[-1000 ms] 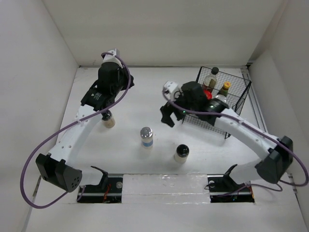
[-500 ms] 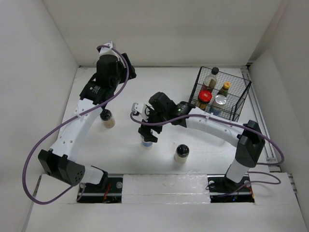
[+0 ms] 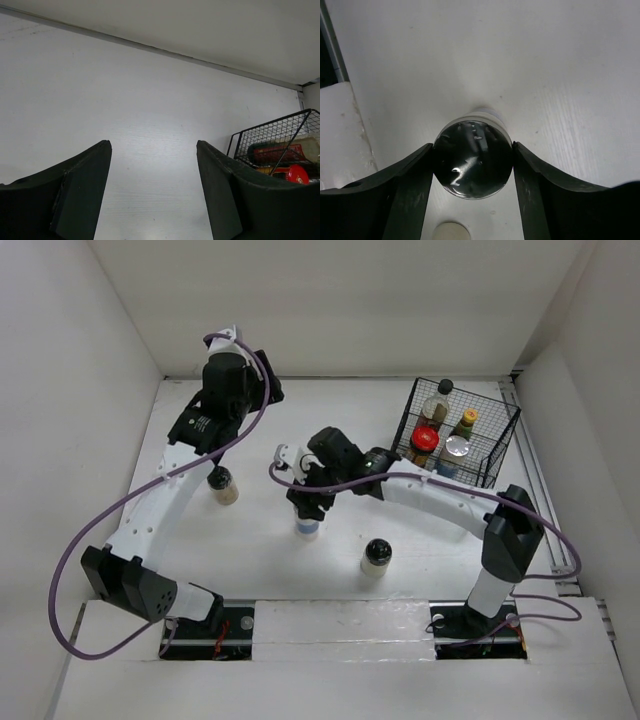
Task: Organize the condiment bottles
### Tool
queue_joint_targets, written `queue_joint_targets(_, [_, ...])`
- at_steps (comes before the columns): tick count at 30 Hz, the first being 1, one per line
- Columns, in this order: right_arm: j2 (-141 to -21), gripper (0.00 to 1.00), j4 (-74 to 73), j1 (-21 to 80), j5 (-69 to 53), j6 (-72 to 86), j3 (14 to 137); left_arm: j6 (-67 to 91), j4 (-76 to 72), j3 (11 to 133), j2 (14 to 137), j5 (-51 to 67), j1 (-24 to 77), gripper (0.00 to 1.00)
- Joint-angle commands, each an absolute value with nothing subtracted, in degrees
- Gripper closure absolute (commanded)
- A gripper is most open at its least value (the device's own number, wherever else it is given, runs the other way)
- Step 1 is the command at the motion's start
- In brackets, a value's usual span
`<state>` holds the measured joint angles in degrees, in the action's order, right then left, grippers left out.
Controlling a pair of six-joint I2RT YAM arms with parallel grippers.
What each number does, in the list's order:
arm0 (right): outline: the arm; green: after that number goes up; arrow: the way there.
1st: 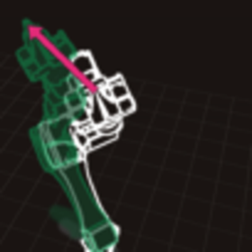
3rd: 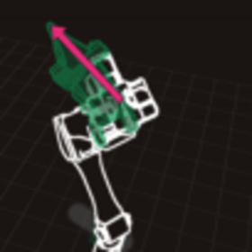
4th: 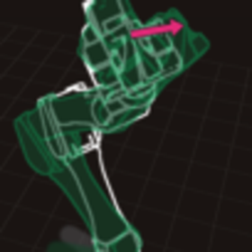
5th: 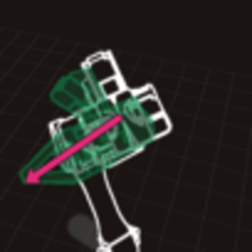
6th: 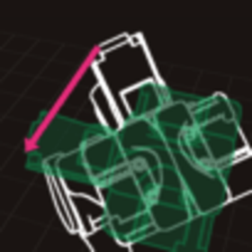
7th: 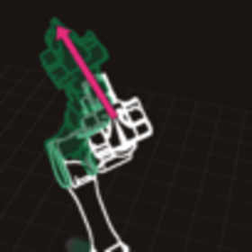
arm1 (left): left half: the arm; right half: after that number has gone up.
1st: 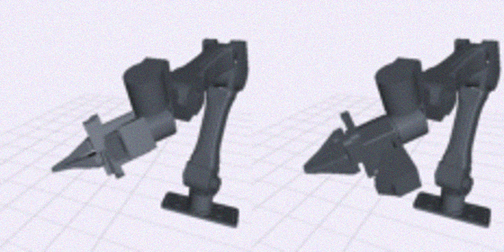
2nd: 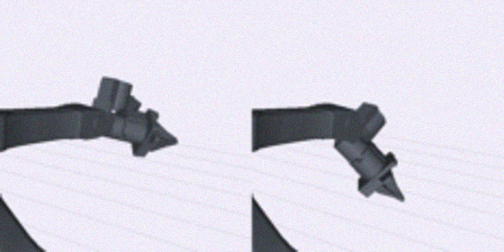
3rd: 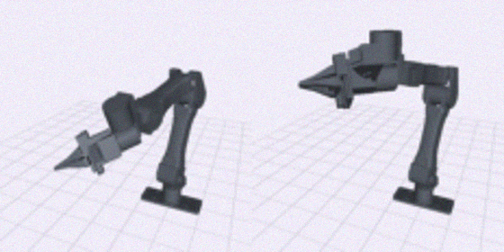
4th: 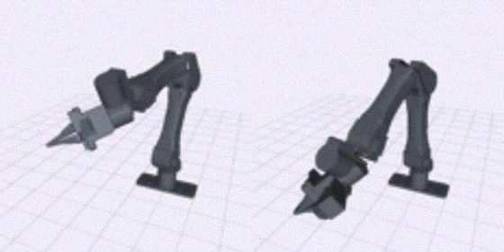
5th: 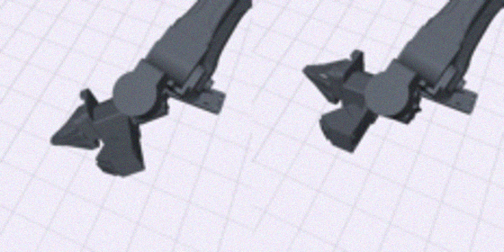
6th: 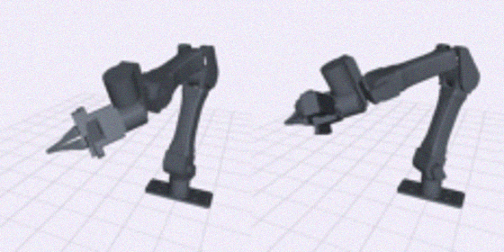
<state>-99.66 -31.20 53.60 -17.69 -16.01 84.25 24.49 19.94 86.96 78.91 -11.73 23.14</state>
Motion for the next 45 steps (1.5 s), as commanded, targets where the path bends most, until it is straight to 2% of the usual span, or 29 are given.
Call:
queue_joint_targets(1, [-90.2, 0.59, -24.3, 49.2, -16.0, -12.8, 86.8, 22.9, 16.9, 87.8, 80.4, -10.4, 23.8, 0.35])
queue_joint_targets(7, [-78.0, 0.6, -27.8, 37.1, -10.2, -8.6, 91.1, 18.2, 16.9, 91.6, 83.8, -13.3, 32.2, 0.35])
queue_joint_targets(15, [-64.1, 0.61, -33.6, 19.3, 3.2, -2.1, 92.4, 19.5, 16.3, 89.8, 84.4, -7.2, 32.7, 0.35])
queue_joint_targets(22, [-58.7, 0.61, -39.0, 6.8, 7.7, 2.4, 88.8, 19.5, 16.3, 88.1, 83.8, -7.1, 33.3, 0.35])
queue_joint_targets(30, [-58.7, 0.61, -37.7, -0.6, 5.3, 2.4, 84.9, 21.1, 16.3, 85.8, 82.6, -5.4, 33.3, 0.35])
queue_joint_targets(36, [-59.4, 0.62, -33.1, -2.5, 8.4, 2.4, 80.1, 21.7, 16.3, 84.7, 82.0, -4.8, 33.3, 0.35])
queue_joint_targets(45, [-61.2, 0.62, -23.3, -4.0, 6.9, 2.4, 70.2, 22.3, 16.3, 83.0, 81.0, -4.3, 33.3, 0.35])
